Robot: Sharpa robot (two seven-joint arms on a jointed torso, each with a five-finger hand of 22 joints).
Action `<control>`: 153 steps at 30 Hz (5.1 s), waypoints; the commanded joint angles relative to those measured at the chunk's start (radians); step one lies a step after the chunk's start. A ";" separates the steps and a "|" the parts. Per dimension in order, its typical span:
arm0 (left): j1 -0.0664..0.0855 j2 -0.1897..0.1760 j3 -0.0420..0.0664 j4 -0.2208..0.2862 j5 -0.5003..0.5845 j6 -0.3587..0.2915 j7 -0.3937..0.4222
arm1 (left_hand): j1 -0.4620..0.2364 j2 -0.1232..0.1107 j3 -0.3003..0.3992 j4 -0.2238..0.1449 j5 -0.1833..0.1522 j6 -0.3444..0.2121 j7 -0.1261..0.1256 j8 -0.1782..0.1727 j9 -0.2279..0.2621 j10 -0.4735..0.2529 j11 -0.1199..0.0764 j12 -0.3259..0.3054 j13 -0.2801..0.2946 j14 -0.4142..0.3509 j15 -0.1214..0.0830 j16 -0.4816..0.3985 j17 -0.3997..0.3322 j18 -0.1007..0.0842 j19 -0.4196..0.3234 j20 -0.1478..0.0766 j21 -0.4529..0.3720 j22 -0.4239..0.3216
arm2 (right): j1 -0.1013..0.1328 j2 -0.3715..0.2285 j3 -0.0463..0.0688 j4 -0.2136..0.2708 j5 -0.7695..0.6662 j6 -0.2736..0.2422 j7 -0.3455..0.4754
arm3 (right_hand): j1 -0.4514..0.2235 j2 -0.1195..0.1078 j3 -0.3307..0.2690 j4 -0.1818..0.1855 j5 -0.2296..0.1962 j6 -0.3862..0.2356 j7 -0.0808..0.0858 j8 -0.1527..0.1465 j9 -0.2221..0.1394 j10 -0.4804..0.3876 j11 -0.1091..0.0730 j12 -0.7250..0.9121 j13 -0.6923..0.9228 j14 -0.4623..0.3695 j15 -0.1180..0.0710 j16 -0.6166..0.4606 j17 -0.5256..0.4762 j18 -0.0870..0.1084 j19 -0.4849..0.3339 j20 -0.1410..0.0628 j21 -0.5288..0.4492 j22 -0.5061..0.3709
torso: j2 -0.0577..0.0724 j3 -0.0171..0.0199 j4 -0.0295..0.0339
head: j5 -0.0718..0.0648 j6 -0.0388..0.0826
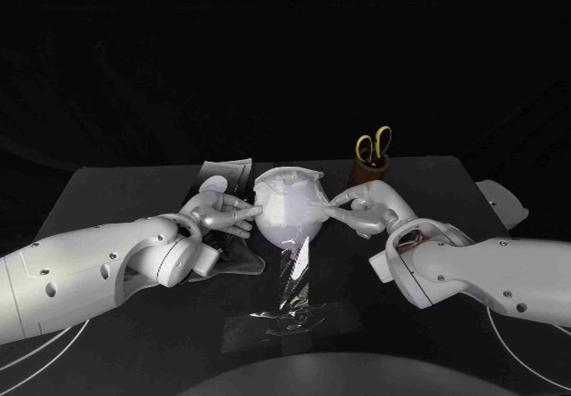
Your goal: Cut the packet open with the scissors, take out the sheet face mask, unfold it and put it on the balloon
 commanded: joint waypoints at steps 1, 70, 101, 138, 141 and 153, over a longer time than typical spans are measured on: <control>-0.002 0.004 -0.001 0.002 -0.013 0.000 -0.023 | 0.012 -0.002 -0.006 0.000 0.001 0.006 0.047 -0.005 -0.001 0.006 -0.001 -0.003 -0.001 0.005 0.001 -0.004 0.000 0.015 0.010 0.000 -0.005 -0.001 | 0.000 -0.005 0.000 0.002 -0.007 0.007 0.002 | 0.007 0.001 0.001 -0.008 0.003 0.018 -0.013 0.004 0.002 0.102 -0.008 0.003 0.263 0.103 -0.008 0.005 0.263 0.000 0.006 0.002 0.005 0.002 | 0.000 -0.0003 0.0004 | -0.004 0.002; -0.002 -0.056 0.000 0.021 0.088 -0.038 0.254 | -0.113 -0.131 0.003 0.013 0.004 -0.103 0.080 -0.094 -0.035 -0.098 0.042 -0.086 -0.003 -0.164 0.062 -0.151 -0.052 -0.021 -0.192 0.049 -0.135 -0.008 | 0.007 -0.050 0.000 -0.029 -0.002 0.113 -0.023 | 0.007 0.001 0.007 -0.013 0.003 0.021 -0.013 0.006 0.004 0.102 -0.008 0.003 0.263 0.103 -0.008 0.005 0.263 0.000 0.007 0.001 0.006 0.003 | 0.001 -0.0014 0.0014 | -0.006 0.012; -0.002 0.074 0.004 -0.062 -0.050 -0.082 0.037 | -0.112 -0.245 -0.092 0.017 0.008 -0.149 0.098 -0.101 -0.033 -0.133 0.061 -0.122 0.002 -0.243 0.085 -0.257 -0.054 -0.078 -0.465 0.050 -0.140 -0.015 | 0.007 -0.031 0.000 -0.030 0.005 0.107 -0.016 | 0.006 0.001 0.007 -0.013 0.003 0.021 -0.013 0.006 0.004 0.102 -0.008 0.003 0.263 0.103 -0.008 0.005 0.263 0.000 0.006 0.001 0.004 0.002 | 0.001 -0.0005 0.0004 | -0.004 0.012; -0.001 0.111 0.011 -0.096 -0.100 -0.117 -0.072 | -0.049 -0.170 -0.009 0.014 0.004 -0.134 0.096 -0.050 -0.013 -0.103 0.054 -0.088 0.003 -0.154 0.073 -0.240 -0.040 -0.070 -0.426 0.050 -0.123 -0.007 | 0.010 -0.052 0.000 -0.058 -0.005 0.126 -0.025 | 0.004 0.001 0.010 -0.015 0.003 0.021 -0.013 0.007 0.005 0.102 -0.008 0.003 0.263 0.103 -0.008 0.005 0.263 -0.001 0.007 0.001 0.007 0.004 | 0.000 -0.0002 0.0001 | -0.014 0.006; -0.001 0.113 0.011 -0.097 -0.098 -0.119 -0.074 | -0.049 -0.169 -0.008 0.014 0.004 -0.134 0.096 -0.050 -0.013 -0.102 0.053 -0.088 0.003 -0.153 0.073 -0.240 -0.040 -0.070 -0.428 0.050 -0.123 -0.007 | 0.011 -0.056 0.000 -0.060 -0.006 0.128 -0.027 | 0.004 0.001 0.010 -0.016 0.003 0.021 -0.013 0.007 0.005 0.102 -0.008 0.003 0.263 0.103 -0.008 0.005 0.263 -0.001 0.008 0.001 0.007 0.004 | 0.000 -0.0006 0.0004 | -0.015 0.007; -0.001 0.120 0.012 -0.110 -0.098 -0.121 -0.086 | -0.049 -0.167 -0.005 0.014 0.004 -0.134 0.096 -0.048 -0.012 -0.102 0.053 -0.087 0.003 -0.152 0.073 -0.240 -0.040 -0.070 -0.426 0.050 -0.123 -0.007 | 0.014 -0.066 0.000 -0.053 -0.007 0.132 -0.027 | 0.004 0.001 0.010 -0.016 0.003 0.021 -0.013 0.007 0.005 0.102 -0.008 0.003 0.263 0.103 -0.008 0.005 0.263 -0.001 0.008 0.001 0.007 0.004 | 0.001 0.0003 0.0003 | -0.015 0.008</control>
